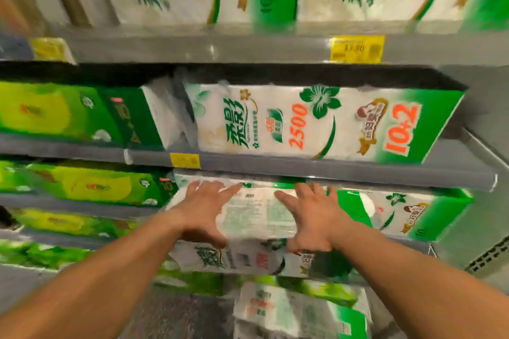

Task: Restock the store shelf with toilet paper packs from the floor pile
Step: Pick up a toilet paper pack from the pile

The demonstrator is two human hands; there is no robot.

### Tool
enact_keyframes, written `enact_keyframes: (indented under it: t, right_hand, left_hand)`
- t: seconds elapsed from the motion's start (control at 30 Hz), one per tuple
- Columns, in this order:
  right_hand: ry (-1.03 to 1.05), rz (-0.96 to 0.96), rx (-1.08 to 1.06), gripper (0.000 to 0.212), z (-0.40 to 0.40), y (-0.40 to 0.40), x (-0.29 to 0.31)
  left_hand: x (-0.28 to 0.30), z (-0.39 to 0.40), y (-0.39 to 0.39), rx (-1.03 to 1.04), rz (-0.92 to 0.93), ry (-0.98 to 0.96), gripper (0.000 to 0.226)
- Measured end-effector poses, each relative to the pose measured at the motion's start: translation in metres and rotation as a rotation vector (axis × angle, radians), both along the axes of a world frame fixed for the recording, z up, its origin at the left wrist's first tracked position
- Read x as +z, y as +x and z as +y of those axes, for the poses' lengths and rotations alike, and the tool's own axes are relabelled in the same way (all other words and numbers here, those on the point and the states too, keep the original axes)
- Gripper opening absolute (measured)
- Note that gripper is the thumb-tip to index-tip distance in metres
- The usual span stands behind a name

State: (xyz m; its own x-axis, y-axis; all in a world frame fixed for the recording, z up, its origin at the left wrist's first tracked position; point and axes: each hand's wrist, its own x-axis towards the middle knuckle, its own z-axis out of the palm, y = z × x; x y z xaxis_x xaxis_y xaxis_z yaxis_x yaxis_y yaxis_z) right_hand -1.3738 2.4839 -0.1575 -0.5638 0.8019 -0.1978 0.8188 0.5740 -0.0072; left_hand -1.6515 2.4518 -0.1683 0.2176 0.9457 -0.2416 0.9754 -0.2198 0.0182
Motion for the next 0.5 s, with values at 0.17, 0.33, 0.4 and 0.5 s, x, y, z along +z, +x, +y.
enact_keyframes:
  t: [0.17,0.33,0.4,0.5]
  right_hand:
    - [0.009,0.018,-0.052,0.119,0.004,-0.03,0.135]
    - [0.013,0.1,-0.116,0.111,-0.012,-0.065,0.263]
    - [-0.057,0.233,-0.123,0.096,-0.016,-0.079,0.304]
    - [-0.051,0.354,-0.129,0.101,-0.019,-0.098,0.36]
  left_hand:
    - [0.132,0.014,-0.034,-0.057,-0.078,0.053,0.131]
    - [0.259,0.015,-0.069,-0.167,-0.23,0.046,0.103]
    - [0.301,0.013,-0.085,-0.201,-0.3,0.031,0.093]
    - [0.366,0.005,-0.107,-0.156,-0.329,0.116,0.095]
